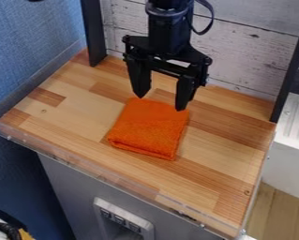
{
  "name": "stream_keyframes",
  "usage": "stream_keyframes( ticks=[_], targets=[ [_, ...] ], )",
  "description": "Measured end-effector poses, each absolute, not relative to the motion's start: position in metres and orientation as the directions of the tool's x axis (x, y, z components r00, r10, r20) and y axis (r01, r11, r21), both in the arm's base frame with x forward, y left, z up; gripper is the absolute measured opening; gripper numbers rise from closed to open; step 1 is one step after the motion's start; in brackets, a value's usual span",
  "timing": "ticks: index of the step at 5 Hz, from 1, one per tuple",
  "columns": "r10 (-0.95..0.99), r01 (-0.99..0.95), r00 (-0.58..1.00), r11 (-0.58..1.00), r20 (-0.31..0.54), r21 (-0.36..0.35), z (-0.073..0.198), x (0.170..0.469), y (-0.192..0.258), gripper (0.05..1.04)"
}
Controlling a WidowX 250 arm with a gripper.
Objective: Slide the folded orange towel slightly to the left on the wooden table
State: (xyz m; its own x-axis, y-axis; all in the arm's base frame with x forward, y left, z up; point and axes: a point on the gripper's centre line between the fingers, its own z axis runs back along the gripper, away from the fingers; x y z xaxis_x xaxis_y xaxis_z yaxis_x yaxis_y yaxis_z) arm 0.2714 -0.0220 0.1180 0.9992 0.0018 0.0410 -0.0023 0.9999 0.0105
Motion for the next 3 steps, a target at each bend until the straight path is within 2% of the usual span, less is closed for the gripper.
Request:
stream_keyframes(
  ticks=[3],
  targets=[
    [-0.002, 0.002, 1.0, 1.0, 0.003, 0.002, 0.1319, 0.2548, -0.0345, 0.997]
  ],
)
